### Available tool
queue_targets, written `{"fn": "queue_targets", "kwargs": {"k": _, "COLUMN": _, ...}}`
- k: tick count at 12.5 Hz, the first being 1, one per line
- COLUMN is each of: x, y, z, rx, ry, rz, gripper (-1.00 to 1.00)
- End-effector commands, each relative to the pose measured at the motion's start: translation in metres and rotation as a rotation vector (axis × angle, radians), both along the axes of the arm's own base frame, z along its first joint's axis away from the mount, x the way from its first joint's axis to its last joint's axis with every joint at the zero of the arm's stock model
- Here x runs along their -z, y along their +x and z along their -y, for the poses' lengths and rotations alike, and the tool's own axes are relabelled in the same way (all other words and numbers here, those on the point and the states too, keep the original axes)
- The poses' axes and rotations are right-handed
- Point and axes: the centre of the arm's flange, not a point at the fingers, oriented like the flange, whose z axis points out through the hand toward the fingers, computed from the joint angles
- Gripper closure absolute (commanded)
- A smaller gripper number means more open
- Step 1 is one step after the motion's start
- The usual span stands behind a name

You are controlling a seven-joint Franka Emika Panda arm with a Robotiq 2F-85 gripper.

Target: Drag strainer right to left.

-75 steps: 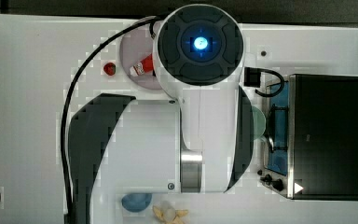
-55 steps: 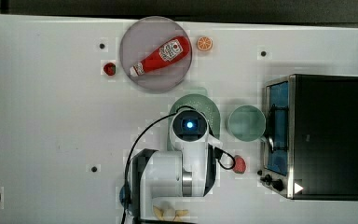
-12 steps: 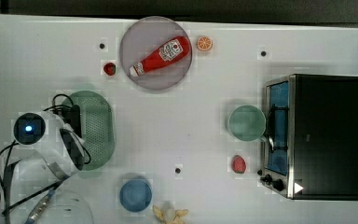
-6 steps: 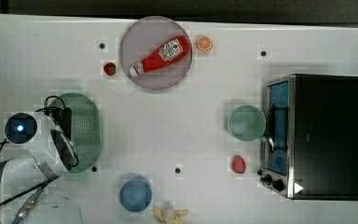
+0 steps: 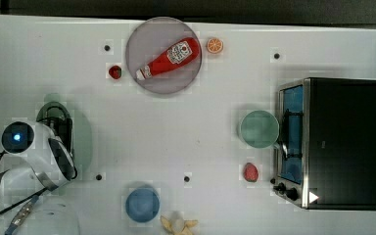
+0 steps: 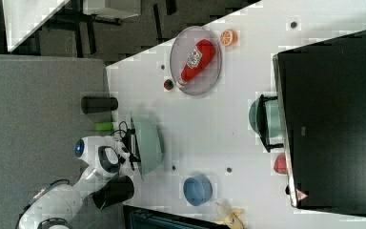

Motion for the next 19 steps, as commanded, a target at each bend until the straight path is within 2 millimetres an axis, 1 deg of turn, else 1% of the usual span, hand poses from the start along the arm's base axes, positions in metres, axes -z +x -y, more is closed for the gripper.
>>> {"fn": "queue_targets", "kwargs": {"k": 1, "x": -0.049, "y": 0.016, "z": -0.009, "rx": -0.089, "ry": -0.001, "rz": 0.071, "gripper": -1.00}}
{"fn": "queue_targets", "kwargs": {"k": 2, "x": -0.070, "y": 0.025, "z": 0.001, "rx": -0.129, "ry": -0.016, "rz": 0.084, "gripper": -1.00}}
{"fn": "queue_targets", "kwargs": {"k": 3, "x": -0.099, "y": 0.037, "z": 0.014, "rx": -0.191, "ry": -0.028, "rz": 0.107, "gripper": -1.00}}
{"fn": "queue_targets", "kwargs": {"k": 4, "x": -0.131, "y": 0.050, "z": 0.032, "rx": -0.259, "ry": -0.047, "rz": 0.121, "gripper": -1.00}}
{"fn": "queue_targets", "kwargs": {"k": 5, "x": -0.169, "y": 0.066, "z": 0.060, "rx": -0.325, "ry": -0.063, "rz": 0.135, "gripper": -1.00}}
{"fn": "queue_targets", "kwargs": {"k": 6, "x": -0.207, "y": 0.080, "z": 0.095, "rx": -0.378, "ry": -0.082, "rz": 0.137, "gripper": -1.00}}
{"fn": "queue_targets", "kwargs": {"k": 8, "x": -0.285, "y": 0.104, "z": 0.180, "rx": -0.465, "ry": -0.096, "rz": 0.152, "gripper": -1.00}}
{"fn": "queue_targets", "kwargs": {"k": 9, "x": -0.322, "y": 0.110, "z": 0.226, "rx": -0.504, "ry": -0.094, "rz": 0.161, "gripper": -1.00}}
{"fn": "queue_targets", "kwargs": {"k": 10, "x": -0.354, "y": 0.112, "z": 0.270, "rx": -0.540, "ry": -0.089, "rz": 0.172, "gripper": -1.00}}
{"fn": "queue_targets", "kwargs": {"k": 11, "x": -0.379, "y": 0.110, "z": 0.314, "rx": -0.578, "ry": -0.083, "rz": 0.174, "gripper": -1.00}}
{"fn": "queue_targets", "kwargs": {"k": 12, "x": -0.397, "y": 0.104, "z": 0.355, "rx": -0.615, "ry": -0.081, "rz": 0.164, "gripper": -1.00}}
{"fn": "queue_targets", "kwargs": {"k": 13, "x": -0.410, "y": 0.097, "z": 0.393, "rx": -0.643, "ry": -0.086, "rz": 0.155, "gripper": -1.00}}
{"fn": "queue_targets", "kwargs": {"k": 14, "x": -0.422, "y": 0.090, "z": 0.424, "rx": -0.667, "ry": -0.094, "rz": 0.158, "gripper": -1.00}}
{"fn": "queue_targets", "kwargs": {"k": 15, "x": -0.432, "y": 0.084, "z": 0.446, "rx": -0.680, "ry": -0.106, "rz": 0.167, "gripper": -1.00}}
{"fn": "queue_targets", "kwargs": {"k": 16, "x": -0.437, "y": 0.080, "z": 0.461, "rx": -0.684, "ry": -0.130, "rz": 0.161, "gripper": -1.00}}
{"fn": "queue_targets", "kwargs": {"k": 17, "x": -0.437, "y": 0.077, "z": 0.470, "rx": -0.687, "ry": -0.158, "rz": 0.135, "gripper": -1.00}}
{"fn": "queue_targets", "kwargs": {"k": 18, "x": -0.437, "y": 0.078, "z": 0.468, "rx": -0.700, "ry": -0.167, "rz": 0.135, "gripper": -1.00}}
{"fn": "queue_targets", "kwargs": {"k": 19, "x": -0.437, "y": 0.078, "z": 0.460, "rx": -0.715, "ry": -0.168, "rz": 0.135, "gripper": -1.00}}
